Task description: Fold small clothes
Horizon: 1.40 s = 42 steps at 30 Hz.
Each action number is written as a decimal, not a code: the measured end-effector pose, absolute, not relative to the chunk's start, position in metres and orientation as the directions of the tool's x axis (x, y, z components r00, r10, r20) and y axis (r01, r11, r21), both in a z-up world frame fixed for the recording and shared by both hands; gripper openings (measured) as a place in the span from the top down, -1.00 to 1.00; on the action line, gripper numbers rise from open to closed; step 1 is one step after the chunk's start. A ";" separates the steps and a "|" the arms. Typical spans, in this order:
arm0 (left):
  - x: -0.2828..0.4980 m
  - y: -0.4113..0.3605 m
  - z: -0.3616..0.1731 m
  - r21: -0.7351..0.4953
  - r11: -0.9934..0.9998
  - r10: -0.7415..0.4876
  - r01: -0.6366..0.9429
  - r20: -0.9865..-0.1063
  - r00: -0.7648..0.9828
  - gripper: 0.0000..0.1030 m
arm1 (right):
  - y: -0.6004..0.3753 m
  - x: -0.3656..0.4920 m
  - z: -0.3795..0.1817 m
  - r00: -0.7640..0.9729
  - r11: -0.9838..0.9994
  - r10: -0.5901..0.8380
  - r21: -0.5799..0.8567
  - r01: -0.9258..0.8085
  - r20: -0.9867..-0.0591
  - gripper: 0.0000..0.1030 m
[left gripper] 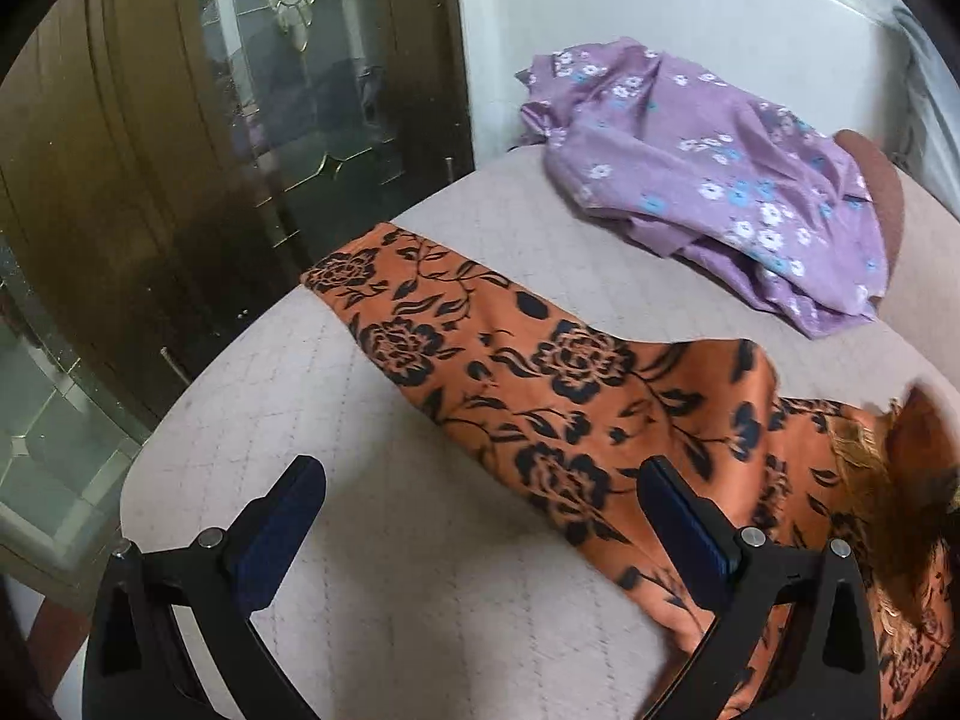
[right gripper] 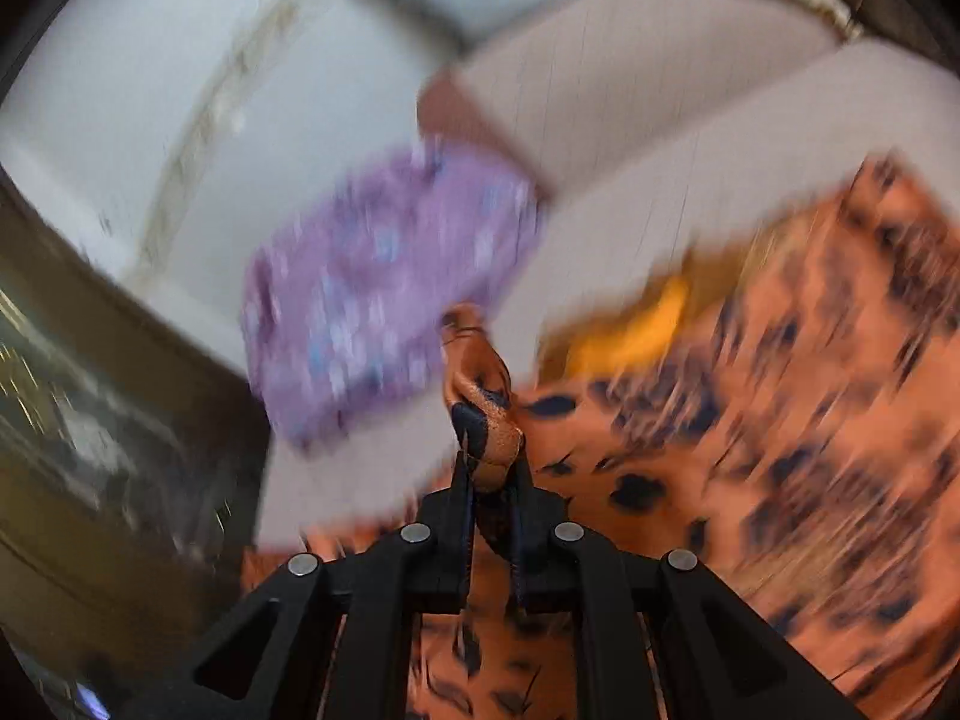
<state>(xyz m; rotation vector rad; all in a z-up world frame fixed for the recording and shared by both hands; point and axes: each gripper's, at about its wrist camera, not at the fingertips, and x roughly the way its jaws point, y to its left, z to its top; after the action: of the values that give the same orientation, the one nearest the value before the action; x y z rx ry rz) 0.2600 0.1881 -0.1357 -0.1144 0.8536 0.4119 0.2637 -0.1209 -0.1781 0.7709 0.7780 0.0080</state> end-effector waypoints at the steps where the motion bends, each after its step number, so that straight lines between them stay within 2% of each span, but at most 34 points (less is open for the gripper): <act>1: 0.262 0.191 -0.137 0.062 0.915 0.304 -0.399 -0.756 0.579 -1.00 | -0.106 0.266 -0.192 0.689 0.738 0.296 0.617 0.274 -0.661 0.57; 3: 0.265 0.197 -0.140 0.046 0.913 0.292 -0.405 -0.768 0.570 -1.00 | -0.086 0.271 -0.214 0.632 0.723 0.375 0.641 0.259 -0.678 -0.12; 4: 0.265 0.198 -0.140 0.041 0.912 0.289 -0.407 -0.769 0.570 -1.00 | -0.082 0.272 -0.223 0.617 0.682 0.448 0.693 0.232 -0.647 -0.55; 5: 0.266 0.201 -0.140 0.036 0.912 0.286 -0.408 -0.770 0.571 -1.00 | -0.081 0.270 -0.225 0.615 0.659 0.483 0.722 0.213 -0.623 -0.57; 9: 0.269 0.220 -0.144 0.034 0.884 0.311 -0.466 -0.787 0.533 -1.00 | -0.092 0.257 -0.200 0.635 0.698 0.523 0.713 0.062 -0.568 -0.57; 12: 0.269 0.248 -0.151 -0.034 0.835 0.294 -0.550 -0.817 0.496 -1.00 | -0.123 0.246 -0.176 0.714 0.793 0.393 0.607 0.056 -0.580 -0.56; 13: 0.268 0.253 -0.153 -0.045 0.822 0.293 -0.567 -0.821 0.490 -1.00 | -0.139 0.245 -0.177 0.725 0.804 0.367 0.590 0.067 -0.582 -0.49; 14: 0.267 0.260 -0.155 -0.057 0.801 0.295 -0.595 -0.828 0.477 -1.00 | -0.149 0.248 -0.179 0.721 0.802 0.367 0.592 0.075 -0.588 -0.28; 17: 0.266 0.272 -0.161 -0.083 0.767 0.288 -0.637 -0.842 0.457 -1.00 | -0.158 0.265 -0.203 0.664 0.822 0.353 0.557 0.117 -0.659 0.17; 20: 0.268 0.284 -0.170 -0.111 0.748 0.259 -0.654 -0.858 0.443 -1.00 | -0.145 0.274 -0.236 0.585 0.876 0.333 0.472 0.098 -0.740 0.27; 22: 0.268 0.293 -0.174 -0.110 0.739 0.260 -0.664 -0.864 0.432 -0.99 | -0.141 0.262 -0.231 0.626 0.897 0.305 0.438 0.065 -0.718 0.28; 24: 0.267 0.310 -0.176 -0.139 0.704 0.263 -0.696 -0.860 0.438 -0.98 | -0.148 0.251 -0.226 0.633 0.865 0.367 0.500 0.037 -0.681 0.28; 26: 0.267 0.325 -0.175 -0.171 0.677 0.270 -0.716 -0.847 0.458 -0.97 | -0.153 0.230 -0.219 0.675 0.863 0.390 0.504 -0.031 -0.627 0.28; 30: 0.284 0.355 -0.181 -0.202 0.658 0.267 -0.726 -0.838 0.475 -0.97 | -0.163 0.205 -0.249 0.620 0.833 0.457 0.551 -0.046 -0.638 0.24; 32: 0.294 0.366 -0.187 -0.230 0.649 0.236 -0.725 -0.845 0.480 -0.97 | -0.170 0.197 -0.247 0.650 0.820 0.454 0.571 -0.038 -0.609 0.25; 36: 0.322 0.387 -0.194 -0.255 0.642 0.219 -0.723 -0.843 0.492 -0.97 | -0.168 0.201 -0.249 0.657 0.839 0.425 0.543 -0.028 -0.622 0.25; 38: 0.336 0.396 -0.195 -0.251 0.647 0.221 -0.720 -0.842 0.492 -0.83 | -0.163 0.203 -0.249 0.662 0.844 0.419 0.535 -0.032 -0.621 0.24; 39: 0.344 0.403 -0.197 -0.258 0.649 0.214 -0.715 -0.841 0.498 -0.64 | -0.165 0.202 -0.250 0.664 0.840 0.423 0.541 -0.034 -0.616 0.24; 42: 0.364 0.414 -0.200 -0.206 0.658 0.257 -0.725 -0.843 0.472 -0.52 | -0.167 0.204 -0.251 0.666 0.819 0.445 0.573 -0.033 -0.598 0.25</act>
<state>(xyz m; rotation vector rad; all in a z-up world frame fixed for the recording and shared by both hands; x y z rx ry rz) 0.3644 0.4137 -0.2005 -0.6026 0.8867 0.6469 0.2039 -0.1669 -0.2510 0.5598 0.8044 0.2864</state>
